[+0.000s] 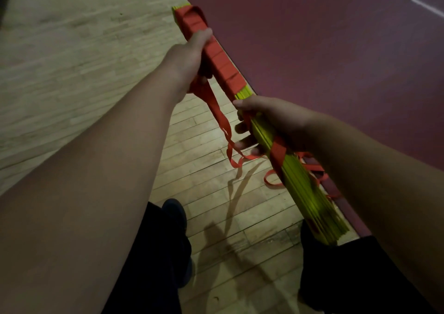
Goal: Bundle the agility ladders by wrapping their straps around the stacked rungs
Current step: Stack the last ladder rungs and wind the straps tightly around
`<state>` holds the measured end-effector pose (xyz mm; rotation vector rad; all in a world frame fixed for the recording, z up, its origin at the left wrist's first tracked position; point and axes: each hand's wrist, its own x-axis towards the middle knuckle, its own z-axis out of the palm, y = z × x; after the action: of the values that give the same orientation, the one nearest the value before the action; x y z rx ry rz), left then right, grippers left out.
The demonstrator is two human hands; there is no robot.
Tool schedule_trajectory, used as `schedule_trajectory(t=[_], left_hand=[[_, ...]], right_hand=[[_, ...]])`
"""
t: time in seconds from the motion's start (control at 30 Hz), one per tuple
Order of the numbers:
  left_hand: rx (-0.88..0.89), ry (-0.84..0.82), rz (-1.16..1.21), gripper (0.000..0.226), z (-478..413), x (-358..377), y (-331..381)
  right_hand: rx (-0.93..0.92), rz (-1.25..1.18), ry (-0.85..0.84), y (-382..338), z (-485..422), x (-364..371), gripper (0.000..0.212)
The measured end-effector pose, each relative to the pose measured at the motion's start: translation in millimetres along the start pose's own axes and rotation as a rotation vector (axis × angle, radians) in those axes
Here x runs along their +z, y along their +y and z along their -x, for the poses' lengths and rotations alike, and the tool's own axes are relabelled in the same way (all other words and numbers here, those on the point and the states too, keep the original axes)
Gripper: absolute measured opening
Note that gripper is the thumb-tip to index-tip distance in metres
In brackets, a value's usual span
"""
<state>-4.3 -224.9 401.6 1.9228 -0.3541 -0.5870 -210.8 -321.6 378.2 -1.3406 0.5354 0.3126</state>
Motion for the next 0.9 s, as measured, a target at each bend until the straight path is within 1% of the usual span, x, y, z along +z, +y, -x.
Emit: schedule_trajectory(t=[0.07, 0.2, 0.3, 0.37, 0.43, 0.53, 0.57, 0.63, 0.7, 0.77, 0.83, 0.87, 0.9], left_hand=[[0.008, -0.007, -0.073, 0.058, 0.8, -0.1, -1.5], [-0.026, -0.032, -0.238, 0.066, 5.0, 4.2, -8.2], [-0.102, -0.045, -0.312, 0.074, 7.5, 18.9, -10.6], [-0.164, -0.054, -0.356, 0.070, 13.7, 29.2, -10.9], [-0.181, -0.101, -0.339, 0.060, 19.5, 36.4, -14.3], [-0.182, -0.178, -0.306, 0.056, 22.4, 43.7, -22.3], [-0.200, -0.179, -0.283, 0.058, 22.1, 45.2, -23.6], [-0.212, -0.119, -0.227, 0.060, 19.4, 45.9, -24.7], [-0.190, -0.031, -0.144, 0.057, 14.7, 42.1, -24.4], [-0.172, 0.027, -0.106, 0.053, 10.8, 38.1, -21.0], [-0.164, 0.072, -0.107, 0.053, 9.8, 34.4, -14.9], [-0.155, 0.086, -0.089, 0.054, 8.2, 33.1, -12.3], [-0.142, 0.091, -0.054, 0.054, 6.1, 31.6, -10.5]], right_hand=[[-0.028, 0.065, 0.017, 1.7, -2.3, 0.8, 0.037], [-0.057, 0.321, 0.285, 8.3, -12.0, -0.7, 0.042], [-0.063, 0.497, 0.450, 17.9, -24.1, 2.8, 0.055], [-0.078, 0.693, 0.552, 24.1, -31.1, 3.1, 0.061], [-0.097, 0.855, 0.646, 28.6, -34.7, 1.8, 0.060], [-0.104, 0.935, 0.701, 30.4, -35.3, 1.3, 0.058], [-0.103, 0.956, 0.706, 29.6, -35.1, 2.2, 0.057], [-0.115, 0.997, 0.708, 25.1, -33.0, 6.8, 0.054], [-0.147, 0.967, 0.688, 17.5, -29.6, 10.8, 0.047], [-0.149, 0.814, 0.639, 7.0, -25.2, 11.5, 0.042], [-0.095, 0.561, 0.545, -5.6, -17.4, 9.1, 0.047], [-0.057, 0.407, 0.466, -10.6, -12.8, 7.4, 0.051], [-0.034, 0.246, 0.358, -13.9, -7.0, 5.8, 0.051]])
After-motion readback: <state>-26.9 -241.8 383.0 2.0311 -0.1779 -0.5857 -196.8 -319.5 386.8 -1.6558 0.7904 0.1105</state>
